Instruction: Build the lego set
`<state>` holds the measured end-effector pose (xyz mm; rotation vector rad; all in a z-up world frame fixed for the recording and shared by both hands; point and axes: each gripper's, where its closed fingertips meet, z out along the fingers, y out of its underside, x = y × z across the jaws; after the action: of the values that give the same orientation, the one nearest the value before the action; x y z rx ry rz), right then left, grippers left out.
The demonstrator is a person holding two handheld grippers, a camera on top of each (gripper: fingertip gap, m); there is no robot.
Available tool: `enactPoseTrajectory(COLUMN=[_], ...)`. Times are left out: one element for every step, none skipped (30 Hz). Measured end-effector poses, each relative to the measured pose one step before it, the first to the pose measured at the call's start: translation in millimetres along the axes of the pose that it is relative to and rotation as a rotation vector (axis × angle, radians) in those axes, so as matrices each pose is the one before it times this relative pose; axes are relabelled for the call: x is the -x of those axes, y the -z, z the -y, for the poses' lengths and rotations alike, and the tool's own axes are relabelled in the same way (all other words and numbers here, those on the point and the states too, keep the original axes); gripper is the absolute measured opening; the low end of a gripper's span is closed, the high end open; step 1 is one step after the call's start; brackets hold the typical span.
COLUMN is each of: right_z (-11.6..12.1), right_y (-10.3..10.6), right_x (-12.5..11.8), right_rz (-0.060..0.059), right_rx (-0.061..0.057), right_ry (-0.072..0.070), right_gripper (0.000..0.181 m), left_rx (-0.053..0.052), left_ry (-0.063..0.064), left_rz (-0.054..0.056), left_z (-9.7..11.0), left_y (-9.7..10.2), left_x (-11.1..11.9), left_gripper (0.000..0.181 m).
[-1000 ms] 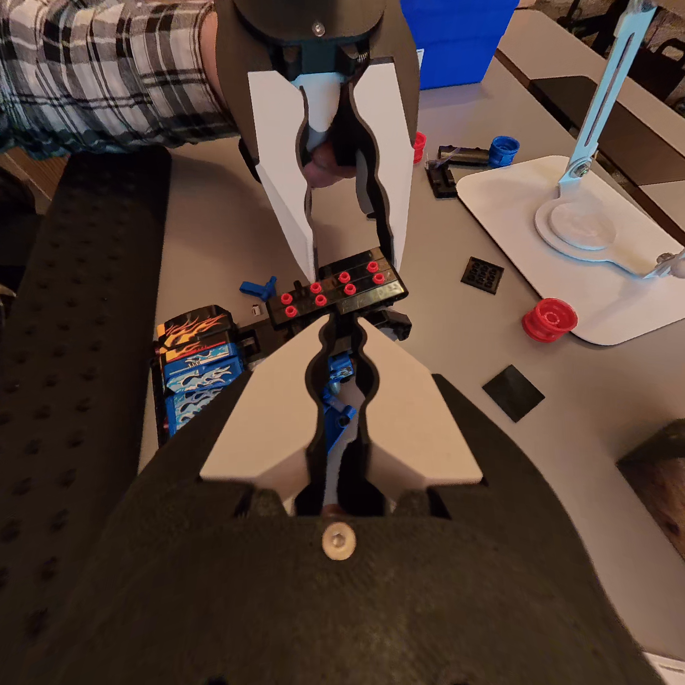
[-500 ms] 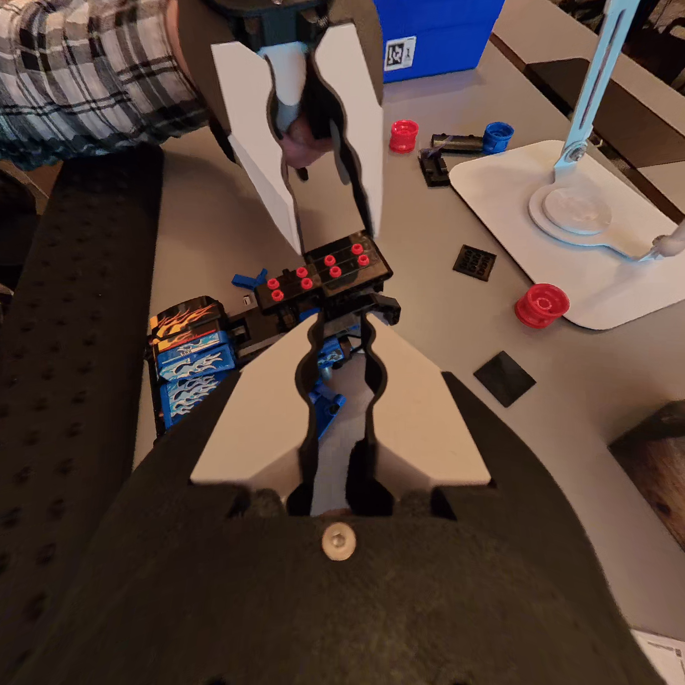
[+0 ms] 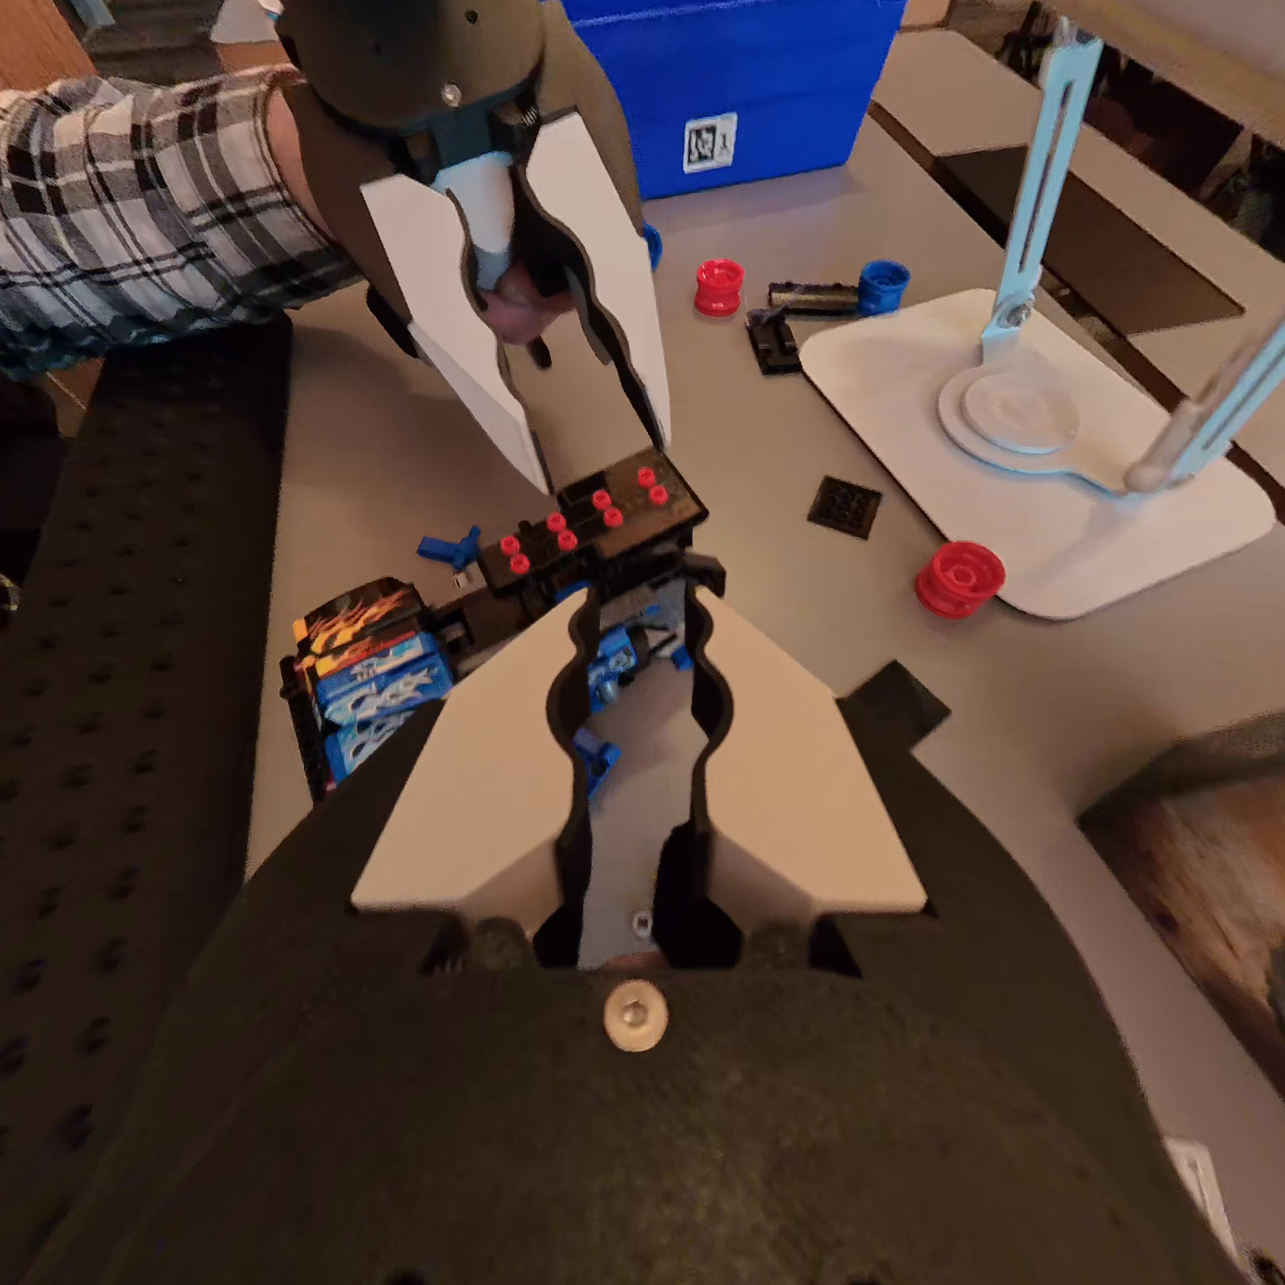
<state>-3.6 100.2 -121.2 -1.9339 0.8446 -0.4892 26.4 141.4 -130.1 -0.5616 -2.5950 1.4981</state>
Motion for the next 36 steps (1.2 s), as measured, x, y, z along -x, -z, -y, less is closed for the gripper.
enactPoseTrajectory(right_z=[-4.52, -7.85, -11.60, -12.78, -11.40, -9.77, -9.13, -8.20, -7.24, -4.11, 0.05, 0.71, -0.72, -1.30, -1.08, -1.03, -1.80, -1.34, 0.76, 3.98, 5.93, 6.09, 6.28, 7.36, 8.01, 6.47, 4.95, 3.84, 1.63, 0.23, 0.53, 0.99, 0.68, 0.45, 0.41, 0.86], right_y=[5.28, 4.51, 2.72, 0.68, -0.93, -2.45, -3.82, -4.03, -3.70, -2.92, -2.03, -1.63, -0.89, -0.04, 0.49, 0.99, 1.14, 1.62, 2.58, 3.72, 3.93, 2.94, 1.96, 1.34, 0.43, -0.85, -1.97, -2.59, -3.21, -3.39, -2.87, -1.86, -1.31, -1.29, -1.49, -1.47], right_x=[-0.88, 0.89, 2.86, 3.24, 3.74, 5.03, 4.98, 2.06, -0.04, 0.84, 2.54, 3.57, 0.68, -2.61, -2.19, -1.42, -2.57, -3.00, -2.56, -1.90, -0.74, 0.36, 0.56, 1.02, 1.47, 2.61, 1.46, 0.73, 1.77, 2.16, 0.80, 0.46, 1.06, 0.61, 0.22, 1.47], right_rz=[-0.0064, -0.0027, 0.0033, 0.0041, 0.0030, 0.0062, 0.0045, -0.0117, -0.0175, -0.0068, 0.0084, 0.0188, 0.0030, -0.0156, -0.0107, -0.0047, -0.0117, -0.0169, -0.0181, -0.0165, -0.0095, -0.0032, -0.0049, -0.0030, 0.0052, 0.0186, 0.0145, 0.0082, 0.0158, 0.0208, 0.0153, 0.0129, 0.0131, 0.0072, 0.0029, 0.0111], right_rx=[0.0220, 0.0412, 0.0590, 0.0625, 0.0506, 0.0394, 0.0367, 0.0337, 0.0306, 0.0146, -0.0082, -0.0106, -0.0009, 0.0012, -0.0002, -0.0011, 0.0052, 0.0048, -0.0051, -0.0222, -0.0288, -0.0269, -0.0248, -0.0318, -0.0357, -0.0245, -0.0161, -0.0130, -0.0013, 0.0054, 0.0012, -0.0029, -0.0007, 0.0012, 0.0015, -0.0025], right_ry=[-0.0078, -0.0044, -0.0058, -0.0142, -0.0139, -0.0082, -0.0046, -0.0045, -0.0070, -0.0061, -0.0086, -0.0106, -0.0072, -0.0061, -0.0046, -0.0021, -0.0063, -0.0012, 0.0032, 0.0026, -0.0033, 0.0013, 0.0130, 0.0179, 0.0052, -0.0076, -0.0080, -0.0019, -0.0016, -0.0031, -0.0080, -0.0064, -0.0017, -0.0011, 0.0009, 0.0012], right_gripper=[0.023, 0.022, 0.023, 0.026, 0.026, 0.027, 0.027, 0.027, 0.026, 0.024, 0.020, 0.012, 0.003, 0.000, 0.000, 0.000, 0.000, 0.000, 0.000, 0.005, 0.012, 0.018, 0.021, 0.022, 0.021, 0.021, 0.020, 0.019, 0.017, 0.016, 0.016, 0.013, 0.010, 0.007, 0.004, 0.002], left_rx=[-0.0014, -0.0074, -0.0132, -0.0141, -0.0072, 0.0027, 0.0046, 0.0045, 0.0053, 0.0065, 0.0094, 0.0113, 0.0076, -0.0003, -0.0047, -0.0054, -0.0054, -0.0034, -0.0005, 0.0011, 0.0018, 0.0024, 0.0061, 0.0092, 0.0071, 0.0040, 0.0043, 0.0059, 0.0093, 0.0075, 0.0005, -0.0027, 0.0007, 0.0052, 0.0063, 0.0042], left_ry=[0.0004, 0.0052, 0.0099, 0.0102, 0.0082, 0.0048, 0.0003, -0.0011, -0.0006, -0.0028, -0.0056, -0.0072, -0.0052, -0.0001, 0.0041, 0.0044, 0.0037, 0.0040, 0.0035, 0.0011, 0.0006, 0.0002, -0.0025, -0.0064, -0.0067, -0.0024, -0.0001, -0.0009, -0.0014, 0.0007, 0.0035, 0.0030, -0.0013, -0.0042, -0.0030, -0.0017], left_rz=[0.0144, 0.0090, 0.0067, 0.0043, 0.0026, 0.0015, 0.0033, -0.0024, -0.0058, -0.0052, -0.0010, 0.0029, 0.0036, 0.0009, -0.0009, 0.0008, 0.0018, -0.0014, -0.0022, 0.0014, -0.0004, -0.0022, -0.0040, -0.0017, 0.0002, -0.0034, -0.0088, -0.0036, 0.0000, -0.0014, -0.0049, -0.0063, -0.0040, -0.0003, 0.0001, 0.0012], left_z=[-0.48, 0.71, 1.58, 1.79, 0.75, -0.85, -1.22, -1.26, -1.33, -1.41, -1.76, -1.99, -1.45, -0.35, 0.16, 0.18, 0.19, -0.05, -0.32, -0.54, -0.66, -0.94, -1.51, -1.97, -1.58, -1.01, -1.16, -1.59, -2.34, -2.19, -1.02, -0.17, -0.32, -0.78, -1.05, -0.73], left_y=[2.32, 3.13, 3.56, 3.22, 2.39, 1.12, 0.16, -0.91, -1.50, -1.73, -1.57, -1.26, -0.45, 0.40, 1.07, 1.49, 1.49, 1.18, 0.83, 0.59, 0.11, -0.66, -1.43, -1.83, -1.92, -1.68, -1.51, -1.47, -1.40, -1.23, -0.93, -1.00, -1.15, -1.39, -1.53, -1.52], left_x=[1.34, 1.03, 0.96, 0.81, 0.27, -0.47, -0.82, -2.11, -2.77, -2.85, -2.14, -1.32, -0.79, -0.70, -0.45, 0.16, 0.35, -0.10, -0.54, -0.22, -0.51, -1.00, -1.46, -1.45, -1.07, -1.21, -1.88, -0.91, -0.07, -0.10, -0.64, -1.03, -1.17, -0.78, -0.58, -0.45], left_gripper=[0.040, 0.041, 0.041, 0.041, 0.041, 0.041, 0.042, 0.043, 0.045, 0.046, 0.046, 0.047, 0.048, 0.049, 0.049, 0.049, 0.050, 0.051, 0.052, 0.053, 0.053, 0.053, 0.053, 0.054, 0.054, 0.054, 0.054, 0.054, 0.054, 0.054, 0.054, 0.054, 0.054, 0.054, 0.054, 0.053])
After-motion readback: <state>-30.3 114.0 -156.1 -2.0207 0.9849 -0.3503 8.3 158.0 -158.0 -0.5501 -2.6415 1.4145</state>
